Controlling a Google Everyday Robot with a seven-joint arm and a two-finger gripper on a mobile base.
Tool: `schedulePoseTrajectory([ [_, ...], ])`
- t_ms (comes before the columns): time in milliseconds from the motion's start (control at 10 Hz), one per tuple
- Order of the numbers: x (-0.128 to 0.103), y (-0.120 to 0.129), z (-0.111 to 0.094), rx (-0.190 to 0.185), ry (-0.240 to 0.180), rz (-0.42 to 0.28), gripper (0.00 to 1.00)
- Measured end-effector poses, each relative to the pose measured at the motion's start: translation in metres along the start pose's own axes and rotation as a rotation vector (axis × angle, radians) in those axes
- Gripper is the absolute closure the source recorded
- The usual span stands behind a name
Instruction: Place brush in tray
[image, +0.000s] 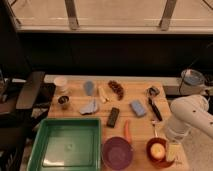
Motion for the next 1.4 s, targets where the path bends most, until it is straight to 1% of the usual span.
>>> schedulePoseTrajectory([
  [800, 0.000, 0.000, 0.000, 0.000, 0.000, 0.000, 0.20],
  [900, 0.001, 0.000, -0.001, 0.003, 0.006, 0.002, 0.20],
  [1000, 0.001, 0.000, -0.004, 0.014, 0.018, 0.015, 0.20],
  [1100, -0.004, -0.005, -0.013, 0.056, 0.023, 0.032, 0.20],
  [1200, -0.013, -0.011, -0.026, 0.092, 0.031, 0.048, 0.20],
  [1300, -0.027, -0.022, -0.044, 0.129, 0.035, 0.069, 0.20],
  [1400, -0.040, -0.037, -0.061, 0.161, 0.025, 0.100, 0.20],
])
